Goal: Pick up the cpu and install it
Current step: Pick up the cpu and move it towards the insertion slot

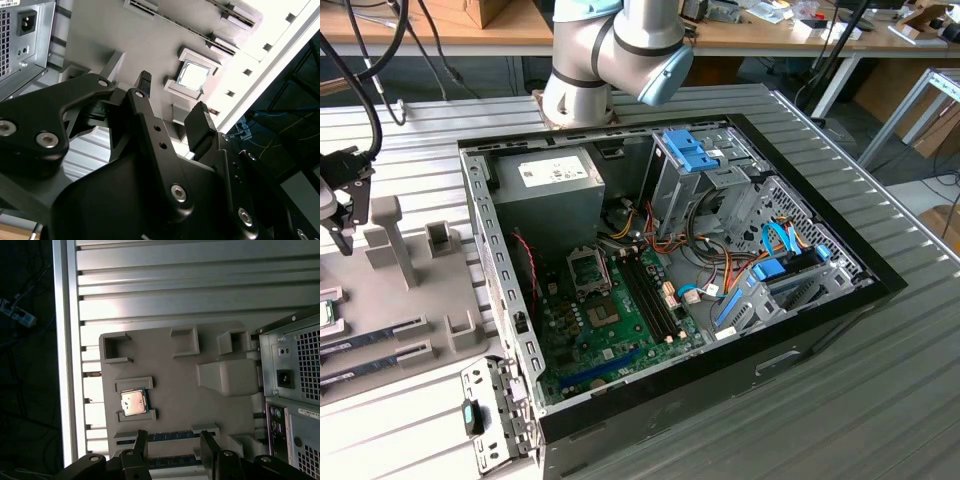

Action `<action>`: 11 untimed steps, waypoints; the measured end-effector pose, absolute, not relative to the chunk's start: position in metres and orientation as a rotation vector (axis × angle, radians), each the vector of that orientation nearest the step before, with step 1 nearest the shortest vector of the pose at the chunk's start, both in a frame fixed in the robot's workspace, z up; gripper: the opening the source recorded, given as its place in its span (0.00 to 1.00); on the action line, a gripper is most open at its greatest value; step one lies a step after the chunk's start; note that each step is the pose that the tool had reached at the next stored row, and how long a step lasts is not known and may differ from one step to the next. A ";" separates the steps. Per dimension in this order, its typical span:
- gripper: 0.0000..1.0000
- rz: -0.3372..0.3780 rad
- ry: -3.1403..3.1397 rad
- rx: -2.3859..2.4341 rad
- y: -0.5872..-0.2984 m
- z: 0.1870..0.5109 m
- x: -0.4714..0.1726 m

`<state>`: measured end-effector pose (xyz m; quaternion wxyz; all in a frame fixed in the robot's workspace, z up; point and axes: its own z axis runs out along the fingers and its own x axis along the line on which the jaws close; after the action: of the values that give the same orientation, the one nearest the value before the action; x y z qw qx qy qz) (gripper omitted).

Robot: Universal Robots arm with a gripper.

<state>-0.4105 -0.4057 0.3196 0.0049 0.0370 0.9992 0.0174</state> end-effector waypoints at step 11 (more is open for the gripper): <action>0.54 0.054 3.129 0.116 -0.406 0.318 -0.411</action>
<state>-0.4105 -0.4057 0.3177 0.0049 0.0370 0.9992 0.0174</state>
